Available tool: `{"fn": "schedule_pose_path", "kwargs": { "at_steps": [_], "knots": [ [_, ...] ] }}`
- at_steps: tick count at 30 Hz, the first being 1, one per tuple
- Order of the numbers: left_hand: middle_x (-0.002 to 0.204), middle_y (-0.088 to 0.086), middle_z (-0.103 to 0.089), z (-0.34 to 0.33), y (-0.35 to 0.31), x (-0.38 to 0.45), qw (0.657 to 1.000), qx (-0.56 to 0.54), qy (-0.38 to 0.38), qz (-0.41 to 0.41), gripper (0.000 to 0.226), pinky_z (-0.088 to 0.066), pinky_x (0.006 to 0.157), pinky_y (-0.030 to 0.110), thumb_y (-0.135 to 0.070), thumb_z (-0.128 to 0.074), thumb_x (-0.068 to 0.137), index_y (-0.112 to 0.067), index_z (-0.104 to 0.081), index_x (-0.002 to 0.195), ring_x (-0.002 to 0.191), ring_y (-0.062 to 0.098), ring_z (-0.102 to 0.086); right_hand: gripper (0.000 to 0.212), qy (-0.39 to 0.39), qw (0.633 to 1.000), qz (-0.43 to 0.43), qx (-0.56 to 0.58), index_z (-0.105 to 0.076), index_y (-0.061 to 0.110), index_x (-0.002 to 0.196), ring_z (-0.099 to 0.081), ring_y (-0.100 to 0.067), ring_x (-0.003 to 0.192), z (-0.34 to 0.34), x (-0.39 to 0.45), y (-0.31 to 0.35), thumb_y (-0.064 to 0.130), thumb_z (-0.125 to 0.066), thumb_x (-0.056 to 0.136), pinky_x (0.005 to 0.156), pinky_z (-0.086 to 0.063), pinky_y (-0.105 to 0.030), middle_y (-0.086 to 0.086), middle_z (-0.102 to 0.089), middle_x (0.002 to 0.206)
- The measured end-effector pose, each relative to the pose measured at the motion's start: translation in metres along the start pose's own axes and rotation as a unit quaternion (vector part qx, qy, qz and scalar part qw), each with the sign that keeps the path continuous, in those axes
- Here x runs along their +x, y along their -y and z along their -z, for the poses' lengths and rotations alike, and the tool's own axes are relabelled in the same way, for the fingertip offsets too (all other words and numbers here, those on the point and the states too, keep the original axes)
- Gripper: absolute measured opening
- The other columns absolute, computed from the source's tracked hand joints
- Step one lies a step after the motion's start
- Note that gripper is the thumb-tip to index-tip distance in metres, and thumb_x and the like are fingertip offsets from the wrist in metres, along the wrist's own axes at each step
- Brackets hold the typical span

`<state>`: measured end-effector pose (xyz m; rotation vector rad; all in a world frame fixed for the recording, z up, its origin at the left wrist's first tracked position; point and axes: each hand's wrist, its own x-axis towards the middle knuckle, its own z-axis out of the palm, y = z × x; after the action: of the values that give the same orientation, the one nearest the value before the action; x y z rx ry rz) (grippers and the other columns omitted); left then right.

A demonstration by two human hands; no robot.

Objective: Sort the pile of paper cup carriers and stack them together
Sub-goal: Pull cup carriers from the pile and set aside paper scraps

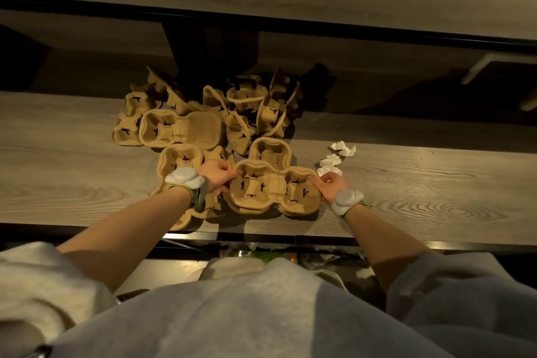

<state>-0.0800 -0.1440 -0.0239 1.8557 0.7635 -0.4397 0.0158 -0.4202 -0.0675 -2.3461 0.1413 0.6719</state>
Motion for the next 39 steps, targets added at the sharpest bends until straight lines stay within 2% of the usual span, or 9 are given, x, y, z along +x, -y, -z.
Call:
{"fn": "schedule_pose_path", "kwargs": {
  "at_steps": [5, 11, 16, 18, 21, 26, 31, 35, 39],
  "knots": [
    [0.075, 0.006, -0.063, 0.000, -0.006, -0.001, 0.998, -0.015, 0.050, 0.041, 0.015, -0.054, 0.047, 0.015, -0.020, -0.066, 0.088, -0.010, -0.060, 0.077, 0.066, 0.013, -0.061, 0.039, 0.003, 1.000, 0.012, -0.003, -0.048, 0.020, 0.062, -0.055, -0.025, 0.074, 0.005, 0.000, -0.005, 0.048, -0.062, 0.084, 0.073, -0.047, -0.035, -0.004, -0.058, 0.068],
    [0.064, 0.006, -0.059, -0.001, 0.003, 0.006, 0.990, 0.132, 0.045, 0.033, 0.032, -0.050, 0.041, 0.015, -0.033, -0.062, 0.090, -0.008, -0.058, 0.071, 0.052, 0.014, -0.059, 0.042, -0.002, 0.999, 0.016, -0.036, -0.041, 0.019, 0.060, -0.049, -0.021, 0.075, 0.002, 0.000, 0.000, 0.045, -0.064, 0.084, 0.069, -0.037, -0.029, -0.004, -0.053, 0.074],
    [0.058, 0.005, -0.057, 0.000, -0.002, 0.010, 0.949, 0.312, 0.037, 0.016, 0.052, -0.054, 0.067, 0.030, -0.051, -0.050, 0.091, -0.012, -0.050, 0.058, 0.053, 0.019, -0.057, 0.043, 0.022, 0.997, -0.003, -0.072, -0.048, 0.016, 0.061, -0.053, -0.025, 0.082, -0.003, 0.002, 0.005, 0.048, -0.057, 0.088, 0.076, -0.040, -0.033, -0.012, -0.056, 0.080],
    [0.056, 0.004, -0.052, 0.001, -0.004, 0.012, 0.939, 0.341, 0.024, 0.019, 0.056, -0.050, 0.068, 0.031, -0.054, -0.047, 0.091, -0.013, -0.045, 0.054, 0.052, 0.018, -0.052, 0.048, 0.067, 0.993, -0.008, -0.097, -0.068, 0.005, 0.094, -0.059, -0.031, 0.102, -0.005, 0.001, 0.005, 0.048, -0.046, 0.094, 0.091, -0.043, -0.035, -0.017, -0.064, 0.104],
    [0.058, 0.008, -0.057, -0.001, 0.004, 0.021, 0.958, 0.276, 0.046, 0.068, 0.052, -0.056, 0.071, 0.033, -0.053, -0.052, 0.089, -0.009, -0.050, 0.060, 0.046, 0.020, -0.053, 0.057, 0.089, 0.989, -0.013, -0.114, -0.054, 0.002, 0.130, -0.052, -0.034, 0.122, -0.011, -0.003, 0.008, 0.046, -0.037, 0.098, 0.102, -0.040, -0.035, -0.018, -0.057, 0.131],
    [0.057, 0.007, -0.056, -0.002, 0.004, 0.020, 0.971, 0.193, 0.070, 0.119, 0.049, -0.047, 0.040, 0.021, -0.047, -0.056, 0.090, -0.005, -0.053, 0.066, 0.038, 0.016, -0.049, 0.055, 0.055, 0.989, -0.015, -0.137, -0.061, -0.002, 0.116, -0.057, -0.036, 0.112, -0.020, -0.005, 0.007, 0.044, -0.035, 0.099, 0.079, -0.036, -0.031, -0.021, -0.062, 0.120],
    [0.059, 0.005, -0.058, 0.003, 0.001, 0.018, 0.965, 0.238, 0.079, 0.079, 0.050, -0.047, 0.050, 0.024, -0.052, -0.053, 0.089, -0.009, -0.056, 0.066, 0.048, 0.017, -0.052, 0.051, 0.057, 0.991, 0.000, -0.120, -0.064, 0.004, 0.097, -0.053, -0.026, 0.086, -0.018, 0.001, 0.001, 0.048, -0.039, 0.097, 0.075, -0.036, -0.029, -0.017, -0.061, 0.094],
    [0.055, 0.004, -0.056, 0.026, 0.004, 0.011, 0.966, 0.255, -0.045, -0.017, 0.058, -0.041, 0.056, 0.027, -0.062, -0.049, 0.086, -0.015, -0.055, 0.052, 0.052, 0.017, -0.050, 0.051, 0.026, 0.995, 0.029, -0.091, -0.061, 0.001, 0.094, -0.055, -0.028, 0.090, -0.012, 0.005, 0.010, 0.047, -0.039, 0.097, 0.077, -0.038, -0.032, -0.014, -0.060, 0.091],
    [0.056, 0.007, -0.051, 0.060, 0.023, 0.003, 0.977, 0.147, -0.152, -0.003, 0.060, -0.041, 0.058, 0.030, -0.063, -0.047, 0.086, -0.009, -0.054, 0.061, 0.054, 0.022, -0.049, 0.059, -0.036, 0.995, 0.030, -0.084, -0.064, 0.002, 0.100, -0.059, -0.035, 0.104, -0.012, 0.006, 0.035, 0.049, -0.028, 0.099, 0.086, -0.040, -0.035, -0.018, -0.065, 0.105]
  ]
}}
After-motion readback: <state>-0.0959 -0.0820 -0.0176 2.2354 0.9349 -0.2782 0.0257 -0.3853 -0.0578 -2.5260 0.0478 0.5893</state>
